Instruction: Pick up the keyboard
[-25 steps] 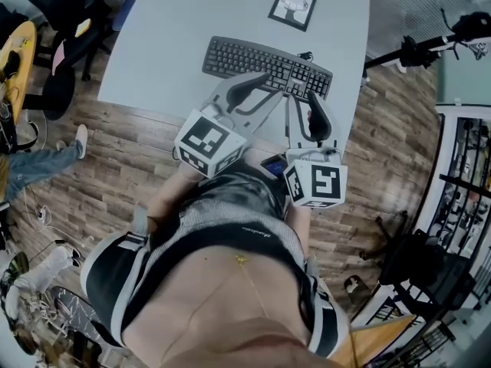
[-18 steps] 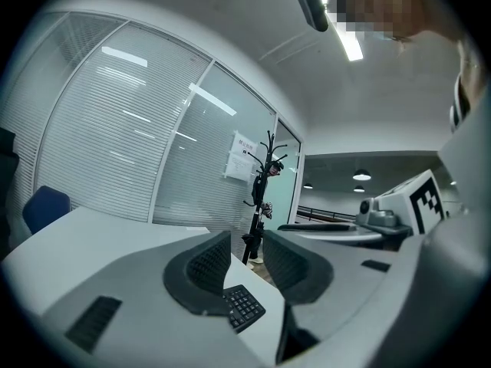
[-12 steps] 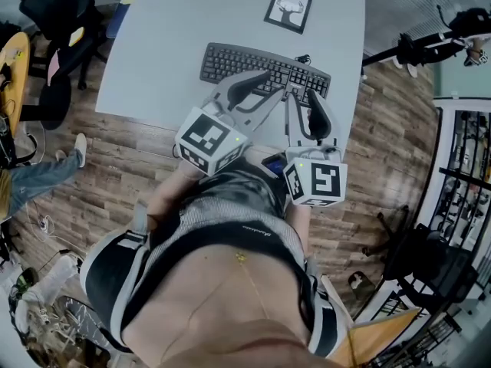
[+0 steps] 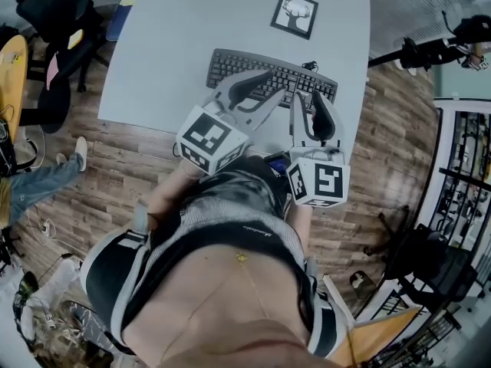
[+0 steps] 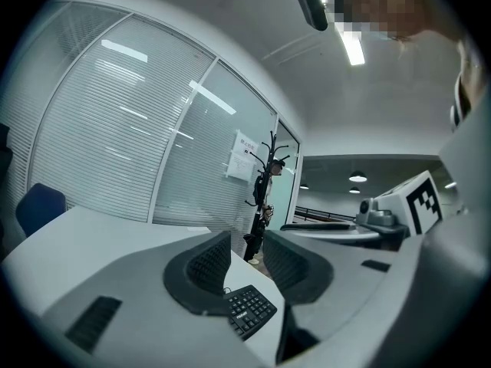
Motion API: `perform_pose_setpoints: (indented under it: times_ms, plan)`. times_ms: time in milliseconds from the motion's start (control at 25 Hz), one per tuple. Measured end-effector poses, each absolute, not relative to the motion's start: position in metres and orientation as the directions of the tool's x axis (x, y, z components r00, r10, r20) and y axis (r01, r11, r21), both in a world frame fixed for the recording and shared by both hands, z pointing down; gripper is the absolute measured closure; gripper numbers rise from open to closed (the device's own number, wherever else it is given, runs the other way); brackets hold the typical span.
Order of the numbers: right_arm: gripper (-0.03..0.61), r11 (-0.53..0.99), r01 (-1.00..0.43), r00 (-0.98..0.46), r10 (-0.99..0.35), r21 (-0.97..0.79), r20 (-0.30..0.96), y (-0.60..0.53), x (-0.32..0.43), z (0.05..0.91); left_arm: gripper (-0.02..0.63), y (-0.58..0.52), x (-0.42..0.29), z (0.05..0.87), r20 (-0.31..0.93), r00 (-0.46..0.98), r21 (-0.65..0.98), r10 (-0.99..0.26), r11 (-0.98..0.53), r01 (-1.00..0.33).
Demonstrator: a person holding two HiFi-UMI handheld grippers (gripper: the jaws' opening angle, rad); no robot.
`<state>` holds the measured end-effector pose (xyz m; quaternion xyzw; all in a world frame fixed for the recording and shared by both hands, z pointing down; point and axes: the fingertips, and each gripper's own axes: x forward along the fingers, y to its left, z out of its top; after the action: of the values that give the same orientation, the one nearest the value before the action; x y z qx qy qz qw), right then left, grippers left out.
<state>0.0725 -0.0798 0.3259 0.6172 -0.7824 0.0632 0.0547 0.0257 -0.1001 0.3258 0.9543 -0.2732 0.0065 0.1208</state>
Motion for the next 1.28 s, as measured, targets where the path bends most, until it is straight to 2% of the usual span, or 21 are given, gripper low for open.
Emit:
perform_pose_setpoints:
  times_ms: [560, 1280]
  plan:
    - [0.440, 0.212, -0.977, -0.213, -0.957, -0.023, 0.198, -0.101, 0.075, 0.337, 0.505, -0.130, -0.003, 0.339, 0.110, 0.813, 0.230, -0.571, -0.782, -0.580]
    - [0.440, 0.208, -0.978, -0.209, -0.954, -0.029, 0.213, -0.128, 0.112, 0.345, 0.505, -0.161, 0.004, 0.354, 0.167, 0.772, 0.223, -0.613, -0.740, -0.635]
